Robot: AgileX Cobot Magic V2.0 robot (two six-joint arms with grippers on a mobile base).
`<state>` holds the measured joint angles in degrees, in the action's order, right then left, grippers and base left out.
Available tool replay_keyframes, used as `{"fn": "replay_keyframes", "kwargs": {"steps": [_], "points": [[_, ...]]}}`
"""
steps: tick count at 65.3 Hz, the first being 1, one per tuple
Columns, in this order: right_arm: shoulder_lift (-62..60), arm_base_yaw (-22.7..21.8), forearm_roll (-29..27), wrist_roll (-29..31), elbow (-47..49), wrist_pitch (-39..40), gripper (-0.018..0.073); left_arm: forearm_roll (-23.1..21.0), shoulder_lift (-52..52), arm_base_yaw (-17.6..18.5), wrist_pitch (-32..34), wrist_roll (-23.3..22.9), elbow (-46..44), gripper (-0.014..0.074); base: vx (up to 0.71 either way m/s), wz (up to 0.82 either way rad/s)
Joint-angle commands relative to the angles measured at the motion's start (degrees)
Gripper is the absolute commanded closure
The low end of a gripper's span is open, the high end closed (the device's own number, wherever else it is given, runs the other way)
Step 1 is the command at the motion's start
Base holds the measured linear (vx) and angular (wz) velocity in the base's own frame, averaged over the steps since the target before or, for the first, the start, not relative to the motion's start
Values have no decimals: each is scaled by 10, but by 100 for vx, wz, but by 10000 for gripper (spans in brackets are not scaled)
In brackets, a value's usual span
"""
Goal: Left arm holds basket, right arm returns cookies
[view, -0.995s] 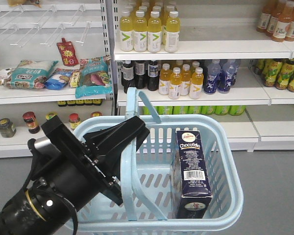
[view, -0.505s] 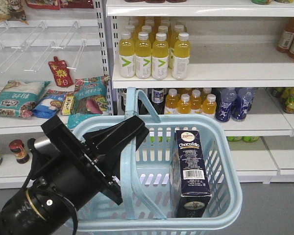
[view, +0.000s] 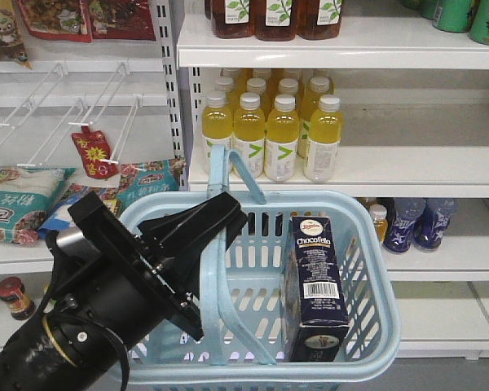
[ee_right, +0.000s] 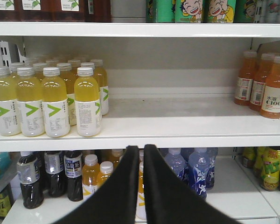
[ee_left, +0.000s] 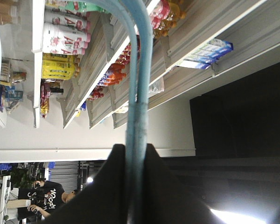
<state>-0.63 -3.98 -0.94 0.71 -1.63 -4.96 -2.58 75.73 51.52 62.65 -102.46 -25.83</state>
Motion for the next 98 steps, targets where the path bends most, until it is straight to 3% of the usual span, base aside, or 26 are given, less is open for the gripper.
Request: {"fn": "replay_keyframes", "kwargs": {"steps": [1, 36, 98], "points": [[-7, 0, 3, 4, -10, 41, 565, 0, -18, 4, 82, -2, -16, 599, 29, -2], [-7, 0, 3, 4, -10, 42, 565, 0, -18, 4, 82, -2, -16, 599, 18, -25], [-7, 0, 3, 4, -10, 41, 565, 0, -18, 4, 82, -2, -16, 599, 6, -60]]}}
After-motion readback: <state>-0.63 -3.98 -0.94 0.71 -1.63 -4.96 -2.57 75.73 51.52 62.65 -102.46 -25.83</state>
